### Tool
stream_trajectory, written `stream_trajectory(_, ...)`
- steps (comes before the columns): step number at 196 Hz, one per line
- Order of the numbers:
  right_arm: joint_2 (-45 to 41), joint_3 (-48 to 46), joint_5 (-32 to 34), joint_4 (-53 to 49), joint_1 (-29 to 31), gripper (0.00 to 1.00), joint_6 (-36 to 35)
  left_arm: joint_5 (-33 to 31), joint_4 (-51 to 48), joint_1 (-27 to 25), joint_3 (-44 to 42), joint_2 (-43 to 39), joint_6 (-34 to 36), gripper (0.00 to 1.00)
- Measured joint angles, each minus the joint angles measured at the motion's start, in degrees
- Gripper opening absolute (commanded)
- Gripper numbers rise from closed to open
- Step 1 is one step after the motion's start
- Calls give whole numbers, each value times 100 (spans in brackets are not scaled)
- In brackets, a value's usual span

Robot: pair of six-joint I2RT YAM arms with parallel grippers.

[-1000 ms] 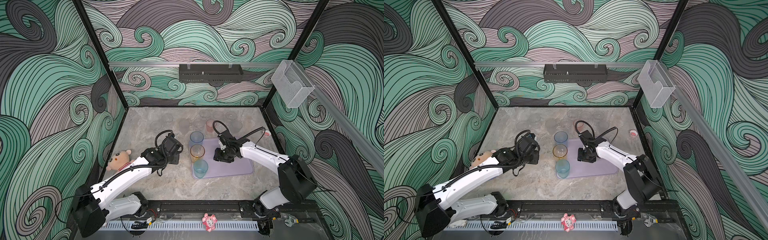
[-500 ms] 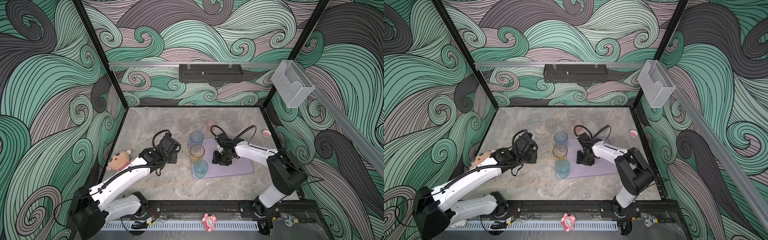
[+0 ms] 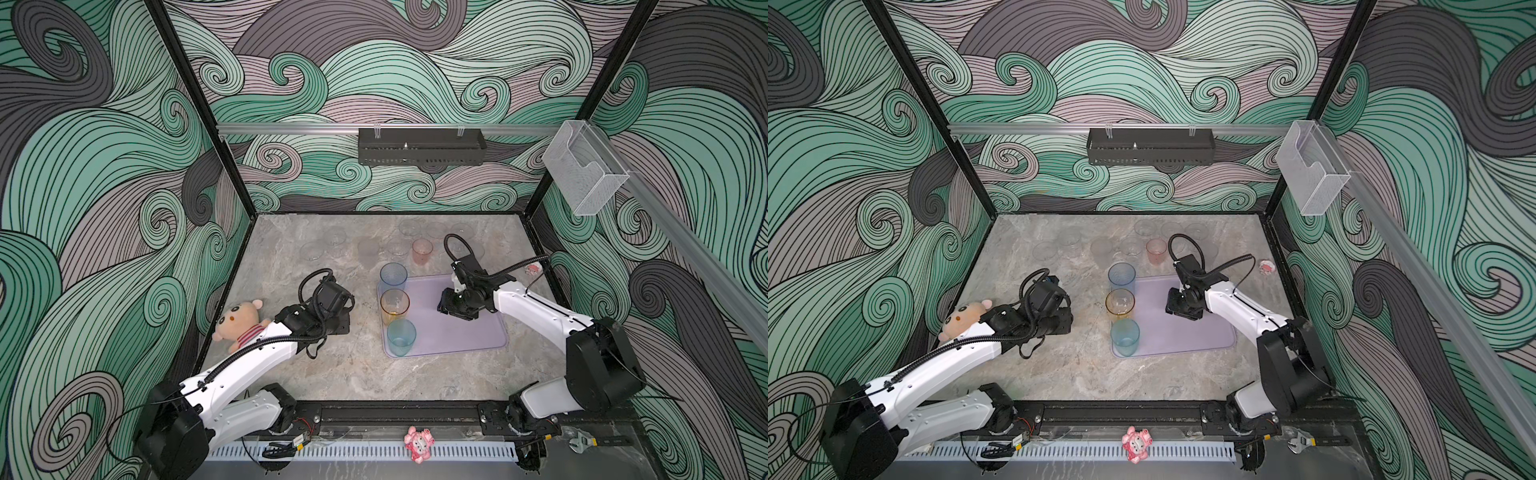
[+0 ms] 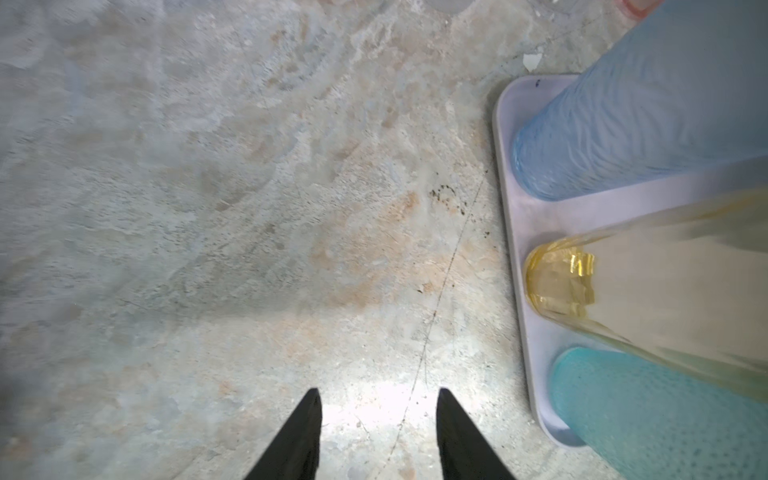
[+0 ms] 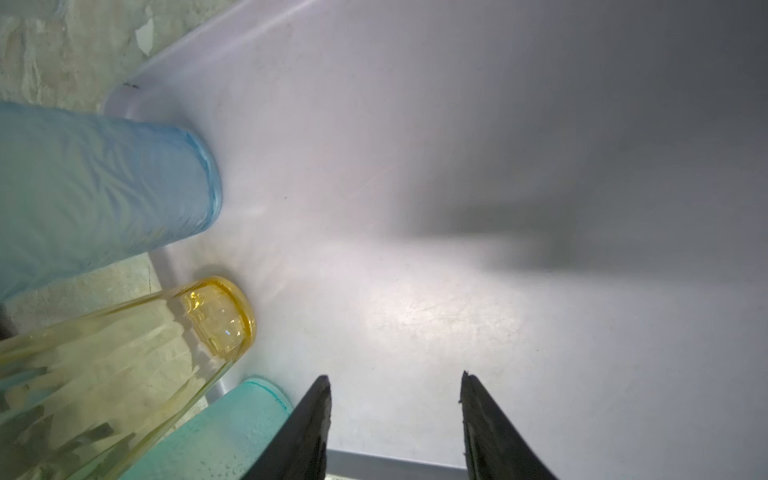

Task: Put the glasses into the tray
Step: 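Draw the left gripper back while the right gripper moves toward the clear glasses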

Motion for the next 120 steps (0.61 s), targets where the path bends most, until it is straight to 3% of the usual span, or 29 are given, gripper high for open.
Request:
stream_trajectory(51,-31,-22,267,15,-730,52,2,1078,706,-2,-422,664,-356,43)
stream_trajectory(120,-195,-225,667,114,-1893,62,35,1436,1078,-2,-280,1174,-275,43)
